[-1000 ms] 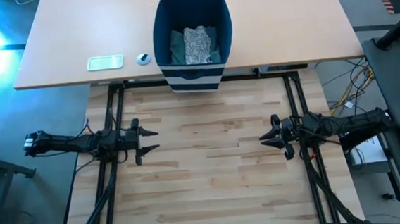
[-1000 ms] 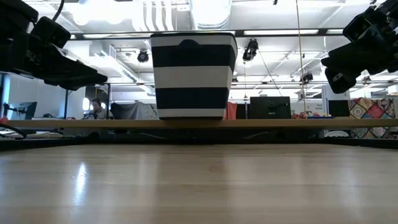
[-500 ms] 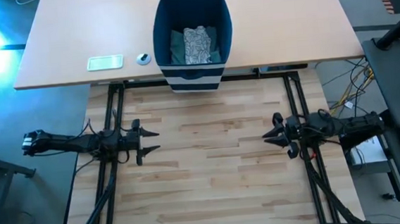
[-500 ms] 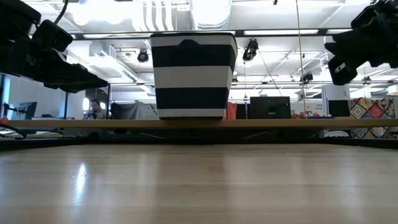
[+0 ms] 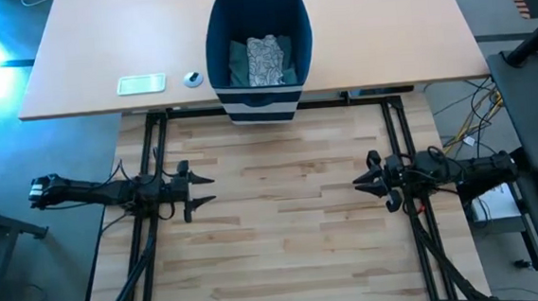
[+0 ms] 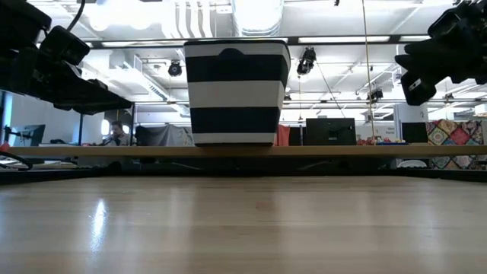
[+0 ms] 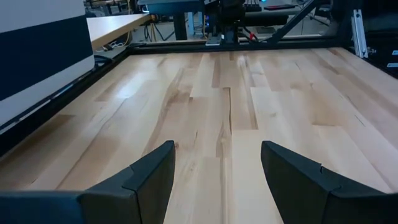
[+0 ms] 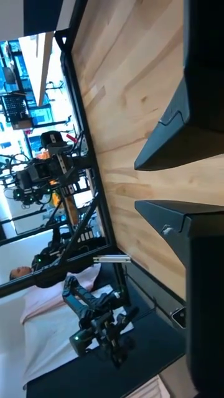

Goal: Fold Laundry from Bin
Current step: Return to Home Position

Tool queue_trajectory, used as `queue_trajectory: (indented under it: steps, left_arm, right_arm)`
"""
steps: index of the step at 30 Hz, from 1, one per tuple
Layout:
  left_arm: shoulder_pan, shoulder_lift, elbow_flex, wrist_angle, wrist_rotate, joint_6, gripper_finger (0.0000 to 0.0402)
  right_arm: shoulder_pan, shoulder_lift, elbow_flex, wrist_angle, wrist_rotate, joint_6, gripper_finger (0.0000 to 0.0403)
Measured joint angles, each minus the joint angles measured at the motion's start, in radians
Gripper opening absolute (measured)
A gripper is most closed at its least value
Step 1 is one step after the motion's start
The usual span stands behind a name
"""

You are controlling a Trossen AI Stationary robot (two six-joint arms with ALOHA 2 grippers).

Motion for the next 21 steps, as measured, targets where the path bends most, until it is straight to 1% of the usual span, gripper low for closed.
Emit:
queue_trajectory:
  steps: [6,16,21]
  left_arm:
    - [0.0,0.0,0.0,0.0,0.0,0.0,0.0221]
    - [0.0,0.003,0.0,0.0,0.0,0.0,0.0221]
    - [0.0,0.005,0.0,0.0,0.0,0.0,0.0221]
  right_arm:
    - [0.0,0.002,0.0,-0.002,0.0,0.0,0.0087]
    - [0.0,0.002,0.0,-0.002,-0.001,0.0,0.0072]
    - [0.0,0.002,0.0,-0.003,-0.002,0.0,0.0078]
